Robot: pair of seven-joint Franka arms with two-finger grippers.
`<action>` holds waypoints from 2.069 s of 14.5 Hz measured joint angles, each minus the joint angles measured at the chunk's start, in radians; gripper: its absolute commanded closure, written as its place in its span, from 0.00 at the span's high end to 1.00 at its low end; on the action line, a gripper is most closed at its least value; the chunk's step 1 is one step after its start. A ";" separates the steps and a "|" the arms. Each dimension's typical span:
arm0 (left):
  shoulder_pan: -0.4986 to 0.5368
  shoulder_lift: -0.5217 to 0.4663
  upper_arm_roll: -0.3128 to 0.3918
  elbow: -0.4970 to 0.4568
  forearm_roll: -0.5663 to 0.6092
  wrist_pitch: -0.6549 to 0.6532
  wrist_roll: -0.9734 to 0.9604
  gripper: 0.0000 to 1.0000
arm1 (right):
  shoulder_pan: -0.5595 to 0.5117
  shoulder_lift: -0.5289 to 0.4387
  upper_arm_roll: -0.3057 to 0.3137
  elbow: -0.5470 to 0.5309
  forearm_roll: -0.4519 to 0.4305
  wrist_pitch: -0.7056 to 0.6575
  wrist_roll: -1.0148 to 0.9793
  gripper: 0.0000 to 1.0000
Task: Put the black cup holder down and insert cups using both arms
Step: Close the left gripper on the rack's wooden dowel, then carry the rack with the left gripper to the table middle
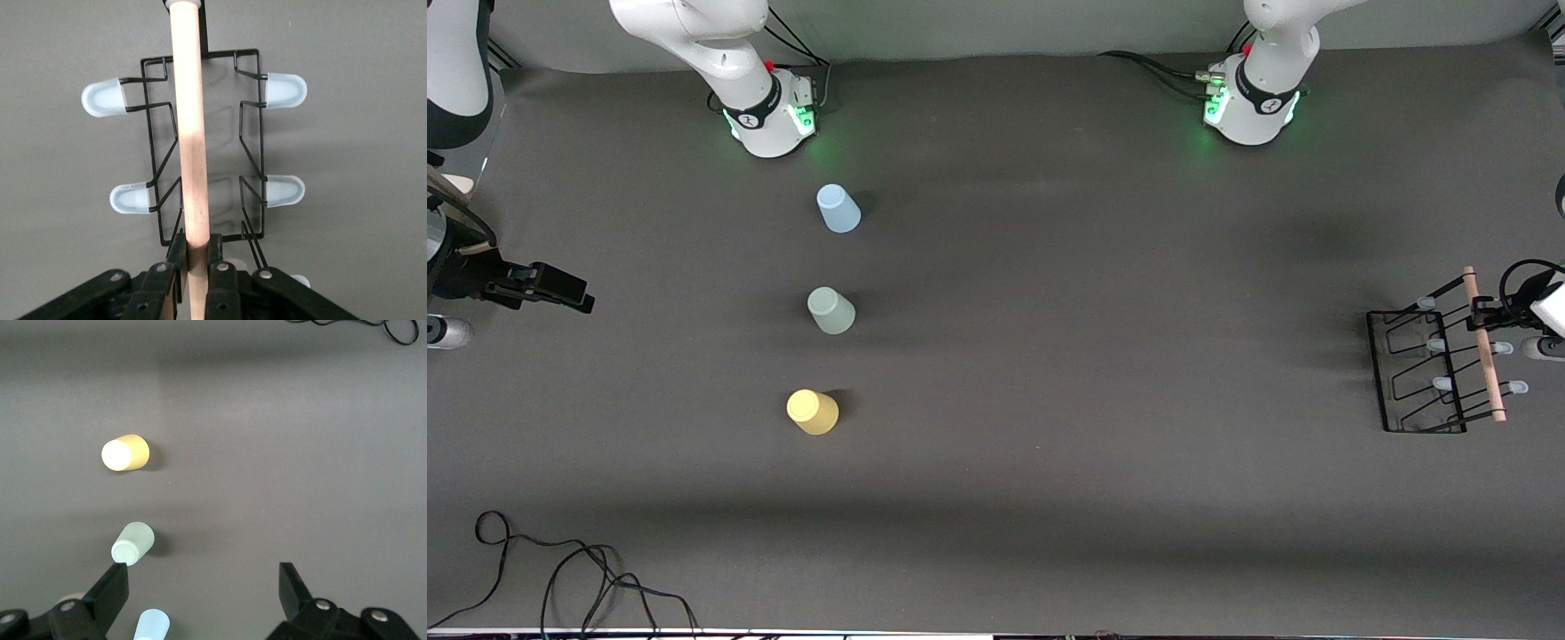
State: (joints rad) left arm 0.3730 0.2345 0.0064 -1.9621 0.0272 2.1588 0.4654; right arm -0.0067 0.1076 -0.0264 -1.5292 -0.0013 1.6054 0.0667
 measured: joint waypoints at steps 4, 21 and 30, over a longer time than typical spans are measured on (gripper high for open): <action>0.000 -0.030 -0.001 0.113 0.000 -0.141 0.000 0.00 | 0.000 0.000 0.000 0.000 0.000 0.000 0.000 1.00; -0.798 0.019 -0.057 0.441 -0.037 -0.442 -0.948 0.00 | 0.000 0.000 0.000 -0.001 0.000 -0.001 0.000 1.00; -1.110 0.237 -0.057 0.537 -0.083 -0.263 -1.223 0.00 | 0.000 0.000 0.000 -0.001 0.000 -0.018 0.000 1.00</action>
State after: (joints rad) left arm -0.7371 0.4710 -0.0502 -1.4251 -0.0557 1.8953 -0.7572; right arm -0.0065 0.1075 -0.0264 -1.5299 -0.0013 1.5873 0.0667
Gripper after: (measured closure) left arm 0.841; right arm 0.000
